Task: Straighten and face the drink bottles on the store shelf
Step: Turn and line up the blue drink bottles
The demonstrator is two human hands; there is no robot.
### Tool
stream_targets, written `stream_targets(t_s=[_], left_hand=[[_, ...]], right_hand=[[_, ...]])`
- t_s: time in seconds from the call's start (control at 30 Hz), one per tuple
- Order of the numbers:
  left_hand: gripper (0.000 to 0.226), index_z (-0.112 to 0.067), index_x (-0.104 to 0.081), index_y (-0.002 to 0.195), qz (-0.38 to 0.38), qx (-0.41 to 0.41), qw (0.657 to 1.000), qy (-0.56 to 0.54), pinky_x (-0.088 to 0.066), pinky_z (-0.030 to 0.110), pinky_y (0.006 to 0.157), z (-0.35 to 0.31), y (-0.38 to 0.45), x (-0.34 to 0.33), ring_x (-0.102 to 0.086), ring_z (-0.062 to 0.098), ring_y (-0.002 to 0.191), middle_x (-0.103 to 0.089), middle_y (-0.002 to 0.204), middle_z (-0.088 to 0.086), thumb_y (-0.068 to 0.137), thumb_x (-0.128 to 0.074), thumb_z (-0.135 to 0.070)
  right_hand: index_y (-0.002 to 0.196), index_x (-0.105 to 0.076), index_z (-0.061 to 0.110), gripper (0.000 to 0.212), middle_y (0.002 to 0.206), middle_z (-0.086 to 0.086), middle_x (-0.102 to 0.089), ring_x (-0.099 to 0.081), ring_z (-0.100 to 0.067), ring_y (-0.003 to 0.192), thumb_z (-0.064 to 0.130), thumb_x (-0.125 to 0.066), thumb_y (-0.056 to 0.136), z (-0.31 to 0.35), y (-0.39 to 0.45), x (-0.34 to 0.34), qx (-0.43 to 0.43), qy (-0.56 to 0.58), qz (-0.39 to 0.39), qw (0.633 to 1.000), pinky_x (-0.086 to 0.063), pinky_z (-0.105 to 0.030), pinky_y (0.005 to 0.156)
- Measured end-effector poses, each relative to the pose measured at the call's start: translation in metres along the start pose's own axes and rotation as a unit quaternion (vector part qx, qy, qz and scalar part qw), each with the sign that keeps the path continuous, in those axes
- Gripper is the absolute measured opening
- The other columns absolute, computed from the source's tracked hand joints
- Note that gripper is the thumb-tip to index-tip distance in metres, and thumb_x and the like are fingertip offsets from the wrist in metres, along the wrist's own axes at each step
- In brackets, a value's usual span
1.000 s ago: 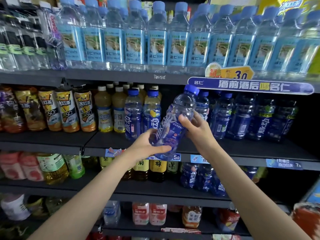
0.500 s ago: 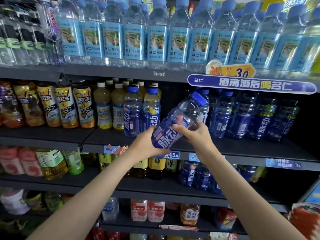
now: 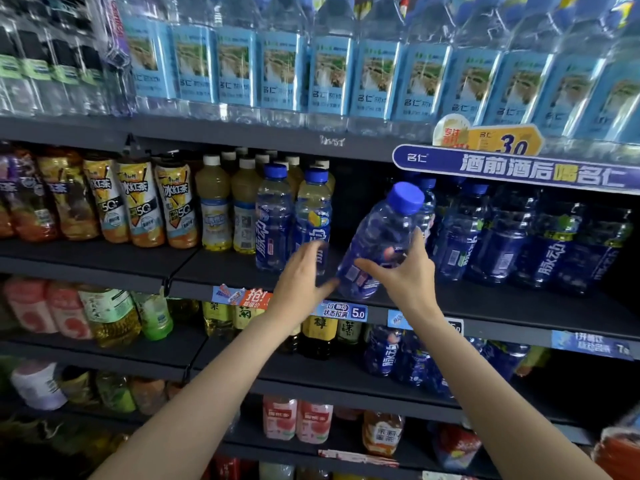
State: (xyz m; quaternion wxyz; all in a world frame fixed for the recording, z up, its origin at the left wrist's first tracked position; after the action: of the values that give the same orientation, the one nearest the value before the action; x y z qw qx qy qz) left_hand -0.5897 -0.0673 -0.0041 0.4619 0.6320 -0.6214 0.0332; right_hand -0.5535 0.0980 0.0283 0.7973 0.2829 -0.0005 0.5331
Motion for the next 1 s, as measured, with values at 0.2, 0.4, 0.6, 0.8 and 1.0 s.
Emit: stream_targets(t_s=[0.2,0.4,0.6,0.8,1.0], left_hand=[[0.052,-0.006,-0.041,0.130,-0.069,0.078,0.994,0.026,-0.039,0.028,0.096,0.047,0.005,0.021,-0.048,0.022,0.119,-0.048,0.130,0.009,0.085,-0.065,-0.014],[0.055,-0.007,-0.038,0.132,-0.094,0.124,0.987,0.028,-0.037,0.024,0.090,0.064,0.022,0.024,-0.047,0.022,0.119,-0.045,0.131,0.010,0.085,-0.066,-0.012],[0.067,-0.005,-0.033,0.136,-0.160,0.186,0.969,-0.003,-0.041,0.035,0.100,0.086,0.046,0.039,-0.045,0.028,0.122,-0.041,0.133,0.015,0.082,-0.070,-0.016],[0.051,-0.004,-0.046,0.122,-0.088,0.236,0.967,-0.040,-0.040,0.029,0.086,0.117,0.060,0.021,-0.055,0.029,0.112,-0.059,0.120,0.013,0.081,-0.072,-0.018],[0.046,-0.005,-0.051,0.113,-0.108,0.205,0.972,-0.040,-0.045,0.030,0.081,0.129,0.057,0.021,-0.059,0.026,0.104,-0.062,0.112,0.013,0.077,-0.075,-0.022]], right_hand=[[0.133,-0.038,0.004,0.080,0.094,0.003,-0.059,-0.057,-0.022,0.087,0.023,-0.084,0.069,-0.027,0.041,-0.016,-0.027,-0.073,0.027,0.997,-0.039,-0.025,0.071],[0.141,-0.028,0.006,0.084,0.129,-0.017,-0.055,-0.055,-0.034,0.114,0.027,-0.078,0.077,-0.038,0.079,-0.043,-0.057,-0.097,0.052,0.992,-0.044,-0.037,0.087],[0.136,-0.035,0.002,0.071,0.133,-0.017,-0.044,-0.050,-0.033,0.115,0.027,-0.074,0.082,-0.077,0.058,-0.064,-0.091,-0.190,0.076,0.975,-0.041,-0.033,0.080],[0.113,-0.046,0.001,0.041,0.117,-0.017,-0.057,-0.056,-0.034,0.105,0.024,-0.068,0.087,-0.089,0.090,-0.080,-0.116,-0.217,0.042,0.968,-0.039,-0.034,0.069],[0.121,-0.044,-0.003,0.048,0.121,-0.023,-0.056,-0.054,-0.039,0.112,0.022,-0.066,0.088,-0.104,0.127,-0.097,-0.132,-0.239,0.012,0.962,-0.045,-0.043,0.086]])
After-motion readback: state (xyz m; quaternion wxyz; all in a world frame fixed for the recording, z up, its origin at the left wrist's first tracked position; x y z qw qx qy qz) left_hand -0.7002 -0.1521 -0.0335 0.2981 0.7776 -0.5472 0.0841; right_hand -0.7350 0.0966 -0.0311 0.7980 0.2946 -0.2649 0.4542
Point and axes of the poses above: each hand's wrist, its own y-axis towards the middle knuckle, its own x-axis out of the back of the hand, z = x × y, the point moved 5 cm from there along y, towards the middle knuckle
